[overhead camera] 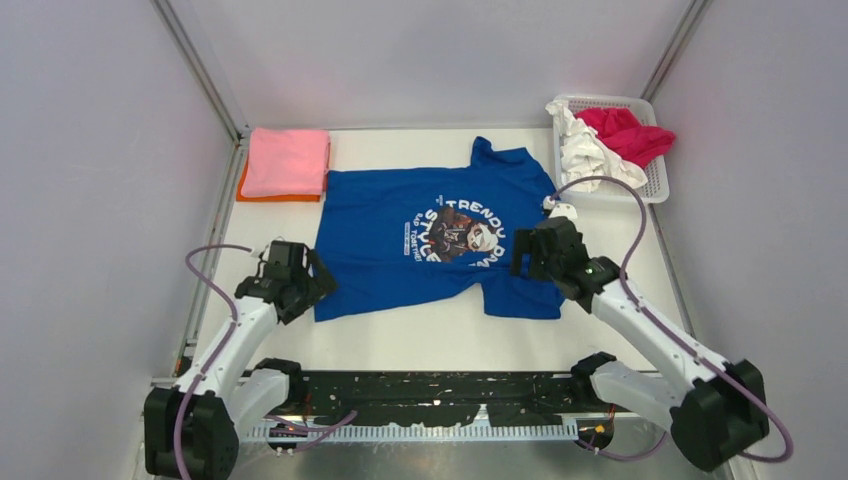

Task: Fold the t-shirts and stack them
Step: Flatten out the tshirt, then grab the side of the flattened tshirt closest away from the robot with both arms

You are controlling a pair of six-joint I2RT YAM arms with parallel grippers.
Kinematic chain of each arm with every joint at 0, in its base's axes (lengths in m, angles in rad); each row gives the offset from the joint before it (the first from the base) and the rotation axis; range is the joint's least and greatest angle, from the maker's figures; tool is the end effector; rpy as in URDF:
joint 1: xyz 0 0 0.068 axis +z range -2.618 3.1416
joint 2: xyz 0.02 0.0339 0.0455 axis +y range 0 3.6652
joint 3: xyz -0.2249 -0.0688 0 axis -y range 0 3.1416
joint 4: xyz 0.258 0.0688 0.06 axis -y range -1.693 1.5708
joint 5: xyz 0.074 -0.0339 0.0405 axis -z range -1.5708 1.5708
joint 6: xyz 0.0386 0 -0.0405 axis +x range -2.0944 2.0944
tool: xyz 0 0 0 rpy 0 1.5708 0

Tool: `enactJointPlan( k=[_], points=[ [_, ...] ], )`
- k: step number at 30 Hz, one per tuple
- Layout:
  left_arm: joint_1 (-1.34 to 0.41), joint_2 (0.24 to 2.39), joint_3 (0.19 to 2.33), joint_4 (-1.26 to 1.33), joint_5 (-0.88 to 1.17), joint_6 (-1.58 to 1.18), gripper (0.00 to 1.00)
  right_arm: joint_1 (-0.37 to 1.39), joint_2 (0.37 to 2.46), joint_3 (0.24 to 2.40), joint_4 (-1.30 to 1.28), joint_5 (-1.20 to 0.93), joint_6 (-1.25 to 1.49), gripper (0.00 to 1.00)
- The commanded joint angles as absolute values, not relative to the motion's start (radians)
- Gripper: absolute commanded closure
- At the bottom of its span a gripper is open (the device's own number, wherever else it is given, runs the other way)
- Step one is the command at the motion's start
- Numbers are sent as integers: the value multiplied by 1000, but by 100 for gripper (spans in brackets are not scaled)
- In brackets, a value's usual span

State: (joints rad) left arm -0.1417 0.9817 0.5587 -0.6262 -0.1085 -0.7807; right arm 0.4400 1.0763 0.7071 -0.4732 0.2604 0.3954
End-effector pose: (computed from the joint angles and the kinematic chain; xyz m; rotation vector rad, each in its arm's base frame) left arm 0.2094 -0.0257 0.1519 -0.8595 2.4769 -0.1839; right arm 0.2301 0.0973 0.1913 0.0656 2.3768 0.0830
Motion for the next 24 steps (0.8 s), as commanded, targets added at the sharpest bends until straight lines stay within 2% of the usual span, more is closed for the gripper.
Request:
enactJointPlan(
  k=[1,8,18,24],
  points=[
    [-138,905,506,-715,-146,-836,1,435,905,663,-518,254,418,5],
    [-169,861,435,-703,-117,-917,20,433,838,627,-485,244,433,5],
    [-237,1024,523,-685,-222,-980,43,434,852,616,-485,227,442,5],
    [-246,1075,504,-580,-208,-999,51,434,830,602,-498,247,447,5]
  ],
)
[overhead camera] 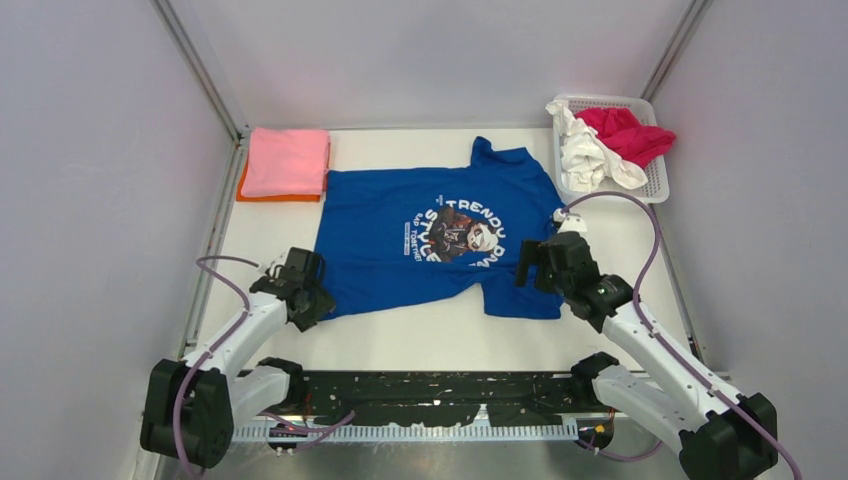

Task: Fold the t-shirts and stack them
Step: Grab the side of the flattened tshirt closest away from the robot with both arms

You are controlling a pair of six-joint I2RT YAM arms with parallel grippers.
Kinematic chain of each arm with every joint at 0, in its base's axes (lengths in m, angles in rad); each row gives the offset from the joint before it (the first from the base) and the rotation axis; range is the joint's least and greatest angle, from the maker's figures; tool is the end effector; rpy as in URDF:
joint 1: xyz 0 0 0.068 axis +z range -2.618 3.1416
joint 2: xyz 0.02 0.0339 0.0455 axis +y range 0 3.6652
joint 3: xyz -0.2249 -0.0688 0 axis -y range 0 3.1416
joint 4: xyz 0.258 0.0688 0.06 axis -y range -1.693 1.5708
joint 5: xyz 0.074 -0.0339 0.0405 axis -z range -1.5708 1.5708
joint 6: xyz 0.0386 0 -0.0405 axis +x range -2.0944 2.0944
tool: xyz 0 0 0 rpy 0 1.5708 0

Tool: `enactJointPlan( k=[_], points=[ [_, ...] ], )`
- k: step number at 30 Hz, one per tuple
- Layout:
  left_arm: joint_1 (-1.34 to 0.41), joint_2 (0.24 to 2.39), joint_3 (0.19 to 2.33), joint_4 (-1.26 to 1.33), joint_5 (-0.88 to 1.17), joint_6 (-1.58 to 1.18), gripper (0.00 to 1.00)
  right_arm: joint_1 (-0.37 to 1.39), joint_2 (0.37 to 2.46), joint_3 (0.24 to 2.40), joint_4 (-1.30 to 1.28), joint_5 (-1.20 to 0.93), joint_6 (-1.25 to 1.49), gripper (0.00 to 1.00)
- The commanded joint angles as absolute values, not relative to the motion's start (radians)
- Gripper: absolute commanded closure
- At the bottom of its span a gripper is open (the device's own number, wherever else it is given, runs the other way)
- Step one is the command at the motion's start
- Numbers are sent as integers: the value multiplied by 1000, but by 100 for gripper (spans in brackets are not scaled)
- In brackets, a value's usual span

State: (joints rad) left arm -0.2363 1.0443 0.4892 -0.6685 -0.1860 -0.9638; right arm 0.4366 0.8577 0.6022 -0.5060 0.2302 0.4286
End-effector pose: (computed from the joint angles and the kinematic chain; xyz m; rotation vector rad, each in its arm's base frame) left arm 0.1922 -0.0389 0.1177 -1.0208 2.5549 -0.0607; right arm 0.2017 0.0844 0.1995 0.1052 2.3112 0.1724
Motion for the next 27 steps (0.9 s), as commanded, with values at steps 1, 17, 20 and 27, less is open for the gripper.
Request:
enactJointPlan(
  k=[1,17,20,27],
  points=[
    [-249,1089,504,-575,-213,-1005,52,434,827,601,-505,257,448,5],
    [-255,1186,583,-588,-277,-965,100,432,811,627,-642,280,473,5],
    [-255,1140,580,-594,-279,-946,100,436,833,631,-709,165,472,5],
    [-255,1056,555,-591,-265,-925,100,592,872,558,-694,184,612,3]
  ],
)
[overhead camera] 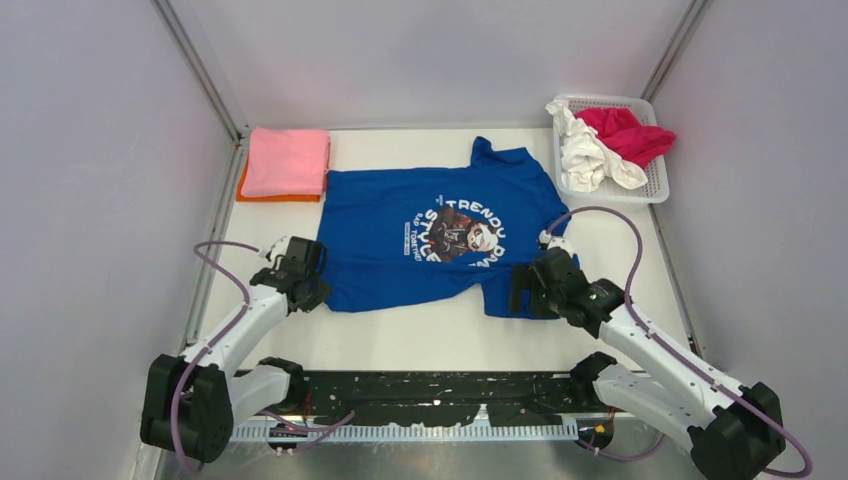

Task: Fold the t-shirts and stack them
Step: Grab the side of the flattened tshirt closest away from the robot with both arms

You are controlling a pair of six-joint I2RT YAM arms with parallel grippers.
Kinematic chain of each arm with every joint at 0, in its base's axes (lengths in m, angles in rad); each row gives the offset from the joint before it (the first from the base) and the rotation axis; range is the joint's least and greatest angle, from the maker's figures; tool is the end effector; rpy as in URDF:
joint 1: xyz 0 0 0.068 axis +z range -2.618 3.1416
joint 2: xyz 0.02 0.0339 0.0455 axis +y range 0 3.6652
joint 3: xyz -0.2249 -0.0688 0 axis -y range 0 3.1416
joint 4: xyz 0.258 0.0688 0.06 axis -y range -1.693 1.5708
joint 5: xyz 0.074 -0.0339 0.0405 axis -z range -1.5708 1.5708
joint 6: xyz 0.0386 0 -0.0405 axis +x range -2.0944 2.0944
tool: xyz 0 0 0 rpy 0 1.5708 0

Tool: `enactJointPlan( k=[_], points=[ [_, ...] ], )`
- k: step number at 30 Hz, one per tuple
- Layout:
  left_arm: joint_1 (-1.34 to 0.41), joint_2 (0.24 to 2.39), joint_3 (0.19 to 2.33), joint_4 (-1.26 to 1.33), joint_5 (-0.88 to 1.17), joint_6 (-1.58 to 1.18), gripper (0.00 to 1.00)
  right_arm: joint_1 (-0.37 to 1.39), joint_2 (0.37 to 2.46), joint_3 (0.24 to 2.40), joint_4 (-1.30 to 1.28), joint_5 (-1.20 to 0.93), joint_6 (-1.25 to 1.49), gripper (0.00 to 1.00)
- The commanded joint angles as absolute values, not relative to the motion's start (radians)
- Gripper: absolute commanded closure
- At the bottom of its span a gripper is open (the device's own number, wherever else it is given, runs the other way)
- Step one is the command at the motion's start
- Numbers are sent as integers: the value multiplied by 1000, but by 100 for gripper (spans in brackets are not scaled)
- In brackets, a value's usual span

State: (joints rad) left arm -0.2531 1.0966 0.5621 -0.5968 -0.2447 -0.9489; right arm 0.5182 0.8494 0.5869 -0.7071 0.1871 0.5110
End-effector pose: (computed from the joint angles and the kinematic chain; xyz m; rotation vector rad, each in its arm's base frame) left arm 0.2127 -0.0454 0.1329 -0.9693 2.4600 -0.0658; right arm 0.1769 0.0926 0.1811 0.0643 2.5239 0.1789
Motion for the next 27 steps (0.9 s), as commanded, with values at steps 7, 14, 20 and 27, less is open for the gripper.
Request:
enactJointPlan(
  k=[7,14,20,27],
  points=[
    [-255,1054,552,-583,-272,-916,100,622,1036,525,-489,220,635,6],
    [-255,1054,556,-579,-268,-909,100,619,1114,544,-399,302,627,6],
    [-255,1046,558,-577,-274,-906,100,612,1197,517,-397,285,654,11],
    [-255,1018,554,-605,-298,-925,100,621,1182,494,-487,218,669,53]
  ],
)
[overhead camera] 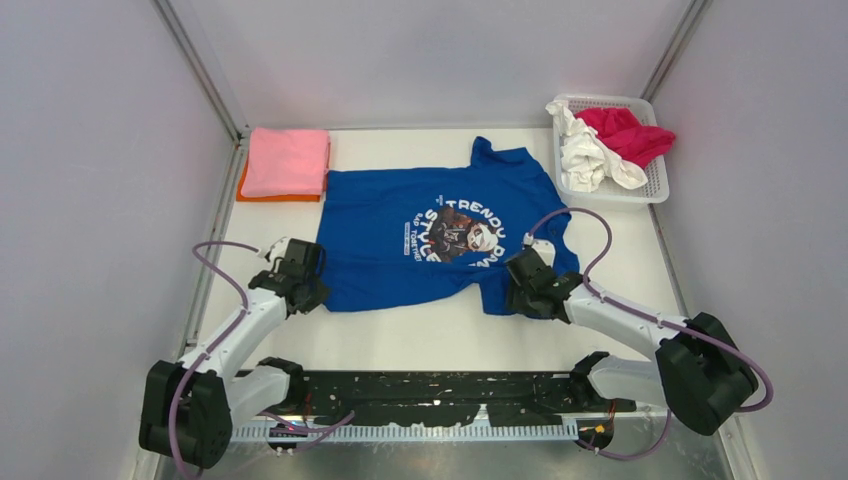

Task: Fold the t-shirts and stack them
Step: Grab the side of the flattened tshirt closest away from the robot with both arms, then fold the flattened tshirt in 1/3 of the way

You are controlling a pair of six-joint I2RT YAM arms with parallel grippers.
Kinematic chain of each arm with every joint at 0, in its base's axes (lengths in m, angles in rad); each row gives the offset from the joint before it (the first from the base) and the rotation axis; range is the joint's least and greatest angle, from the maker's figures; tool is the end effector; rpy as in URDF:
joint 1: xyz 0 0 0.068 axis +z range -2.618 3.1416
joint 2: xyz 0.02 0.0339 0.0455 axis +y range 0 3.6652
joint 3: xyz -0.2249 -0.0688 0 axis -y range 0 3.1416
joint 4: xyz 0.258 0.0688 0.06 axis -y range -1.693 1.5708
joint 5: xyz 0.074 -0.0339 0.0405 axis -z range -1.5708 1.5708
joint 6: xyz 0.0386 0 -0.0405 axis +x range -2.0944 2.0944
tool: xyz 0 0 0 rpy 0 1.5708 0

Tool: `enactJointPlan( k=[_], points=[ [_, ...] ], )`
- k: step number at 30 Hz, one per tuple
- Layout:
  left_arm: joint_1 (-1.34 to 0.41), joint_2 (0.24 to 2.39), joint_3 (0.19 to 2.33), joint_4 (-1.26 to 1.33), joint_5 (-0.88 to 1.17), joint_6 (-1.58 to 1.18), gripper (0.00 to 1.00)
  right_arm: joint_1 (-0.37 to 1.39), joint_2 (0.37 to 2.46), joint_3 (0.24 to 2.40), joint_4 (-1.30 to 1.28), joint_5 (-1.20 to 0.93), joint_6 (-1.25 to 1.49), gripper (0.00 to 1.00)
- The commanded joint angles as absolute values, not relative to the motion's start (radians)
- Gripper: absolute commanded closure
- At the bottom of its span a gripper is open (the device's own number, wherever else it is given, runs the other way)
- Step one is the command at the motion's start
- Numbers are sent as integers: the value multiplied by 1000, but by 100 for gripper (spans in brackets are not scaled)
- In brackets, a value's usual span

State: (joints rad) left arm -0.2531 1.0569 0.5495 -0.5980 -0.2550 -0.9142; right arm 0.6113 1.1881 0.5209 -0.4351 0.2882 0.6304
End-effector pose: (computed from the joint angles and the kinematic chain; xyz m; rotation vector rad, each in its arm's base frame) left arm 0.2097 -0.0442 0.1369 -0.9241 2.4482 -0.0618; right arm 0.1913 0.1207 0.1106 0.1147 2.5957 0.0540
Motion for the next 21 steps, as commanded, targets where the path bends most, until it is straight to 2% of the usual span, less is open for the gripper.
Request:
enactJointPlan(
  k=[1,3,5,9,13,21],
  points=[
    [-255,1010,550,-609,-302,-926,100,623,1163,502,-507,220,672,58],
    [-255,997,545,-615,-310,-928,100,623,1140,523,-558,225,669,84],
    [-254,984,540,-620,-311,-929,100,625,1129,532,-595,230,662,92],
    [-255,953,533,-642,-307,-930,100,627,1120,537,-635,198,659,95],
    [-255,896,534,-713,-304,-928,100,638,1052,598,-786,158,652,95],
    [-255,703,516,-922,-305,-977,100,722,948,666,-1015,-67,670,95]
  ],
)
